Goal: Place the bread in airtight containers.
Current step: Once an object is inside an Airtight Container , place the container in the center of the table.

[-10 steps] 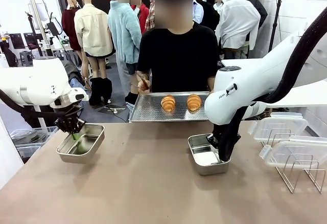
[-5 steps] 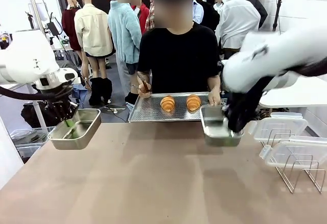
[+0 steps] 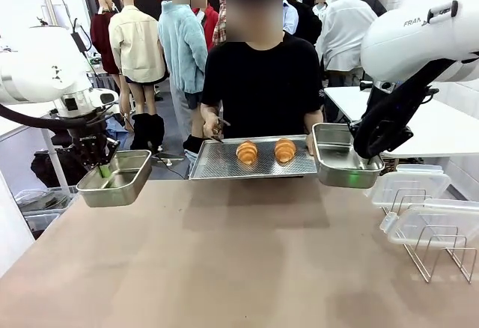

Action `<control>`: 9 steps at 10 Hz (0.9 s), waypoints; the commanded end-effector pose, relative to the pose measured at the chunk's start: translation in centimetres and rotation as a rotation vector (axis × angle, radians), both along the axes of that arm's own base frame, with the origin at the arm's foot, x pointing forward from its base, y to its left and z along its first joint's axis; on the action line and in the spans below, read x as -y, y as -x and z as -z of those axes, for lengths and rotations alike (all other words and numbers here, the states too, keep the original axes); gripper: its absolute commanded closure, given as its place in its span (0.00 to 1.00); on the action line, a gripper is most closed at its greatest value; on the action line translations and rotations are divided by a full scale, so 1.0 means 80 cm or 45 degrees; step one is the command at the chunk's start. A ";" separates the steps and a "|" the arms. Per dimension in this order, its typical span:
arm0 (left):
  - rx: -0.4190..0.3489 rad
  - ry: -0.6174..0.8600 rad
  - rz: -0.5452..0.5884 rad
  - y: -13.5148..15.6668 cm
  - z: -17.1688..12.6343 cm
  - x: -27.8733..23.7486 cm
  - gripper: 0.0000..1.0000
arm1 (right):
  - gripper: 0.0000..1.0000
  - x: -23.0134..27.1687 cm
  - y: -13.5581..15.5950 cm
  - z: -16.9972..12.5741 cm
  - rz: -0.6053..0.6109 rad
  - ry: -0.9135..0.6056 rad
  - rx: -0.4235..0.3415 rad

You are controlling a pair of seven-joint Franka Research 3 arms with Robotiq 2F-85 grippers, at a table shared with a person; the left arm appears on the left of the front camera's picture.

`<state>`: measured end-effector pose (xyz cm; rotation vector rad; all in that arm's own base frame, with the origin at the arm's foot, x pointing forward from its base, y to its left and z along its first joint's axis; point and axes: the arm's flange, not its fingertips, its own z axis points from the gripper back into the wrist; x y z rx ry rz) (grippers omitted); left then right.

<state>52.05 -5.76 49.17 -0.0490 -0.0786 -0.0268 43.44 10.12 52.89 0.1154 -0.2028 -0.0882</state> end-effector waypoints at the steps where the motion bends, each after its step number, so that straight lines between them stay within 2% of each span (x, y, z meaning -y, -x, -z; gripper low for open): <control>1: 0.024 -0.003 0.059 0.004 0.003 -0.009 1.00 | 1.00 0.000 0.000 -0.001 0.001 -0.006 0.022; 9: 0.024 -0.003 0.059 0.004 0.003 -0.009 1.00 | 1.00 0.000 0.000 -0.001 0.001 -0.006 0.022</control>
